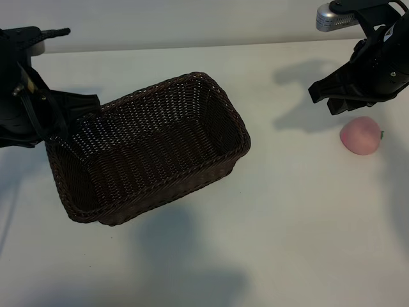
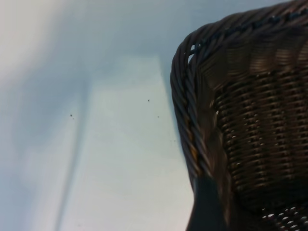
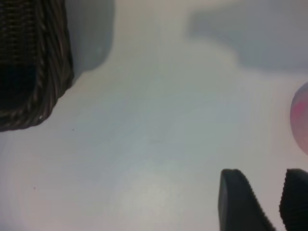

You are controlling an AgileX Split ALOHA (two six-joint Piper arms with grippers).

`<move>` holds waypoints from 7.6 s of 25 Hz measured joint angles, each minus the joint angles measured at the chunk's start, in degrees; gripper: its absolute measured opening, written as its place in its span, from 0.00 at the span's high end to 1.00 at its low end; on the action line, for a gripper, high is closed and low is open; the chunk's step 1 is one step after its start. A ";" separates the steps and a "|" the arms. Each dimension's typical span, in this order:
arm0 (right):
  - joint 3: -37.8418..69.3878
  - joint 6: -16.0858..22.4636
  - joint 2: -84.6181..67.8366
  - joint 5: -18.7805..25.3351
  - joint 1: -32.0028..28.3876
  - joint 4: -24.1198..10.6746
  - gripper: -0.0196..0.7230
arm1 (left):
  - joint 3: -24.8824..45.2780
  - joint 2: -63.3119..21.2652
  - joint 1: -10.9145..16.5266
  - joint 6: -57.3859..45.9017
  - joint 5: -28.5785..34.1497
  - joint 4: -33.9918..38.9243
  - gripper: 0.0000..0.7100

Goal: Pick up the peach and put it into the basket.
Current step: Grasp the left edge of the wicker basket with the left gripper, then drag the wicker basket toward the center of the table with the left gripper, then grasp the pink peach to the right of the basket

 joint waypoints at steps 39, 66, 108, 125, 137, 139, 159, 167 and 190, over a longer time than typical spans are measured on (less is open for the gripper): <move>0.00 0.00 0.00 1.03 0.00 0.87 0.61 | 14.84 12.54 6.78 -2.03 -22.31 -11.28 0.18; 0.00 0.05 0.00 1.05 0.00 1.33 0.61 | 14.84 15.13 6.84 -1.29 -25.09 -11.81 0.41; 0.00 0.00 0.00 2.49 0.00 1.96 0.61 | 3.88 8.39 10.27 23.72 -27.39 -34.95 0.53; 0.00 0.00 0.00 2.51 0.00 1.96 0.61 | -1.21 22.97 9.20 41.13 -30.74 -56.81 0.53; 0.00 0.00 0.00 2.51 0.00 1.96 0.61 | -1.21 27.58 9.20 41.79 -31.52 -57.57 0.53; 0.00 0.00 0.00 2.51 0.00 1.96 0.61 | -1.21 27.58 9.20 42.39 -31.59 -57.89 0.53; 0.00 0.00 0.00 2.51 0.00 1.96 0.62 | -1.62 23.13 9.20 43.36 -28.98 -54.92 0.13; 0.00 0.00 0.00 2.51 0.00 1.96 0.62 | -1.62 14.46 9.20 41.13 -24.15 -46.37 0.14; 0.00 0.00 0.00 2.51 0.00 1.96 0.62 | -21.85 6.68 21.79 39.55 8.29 -15.59 0.16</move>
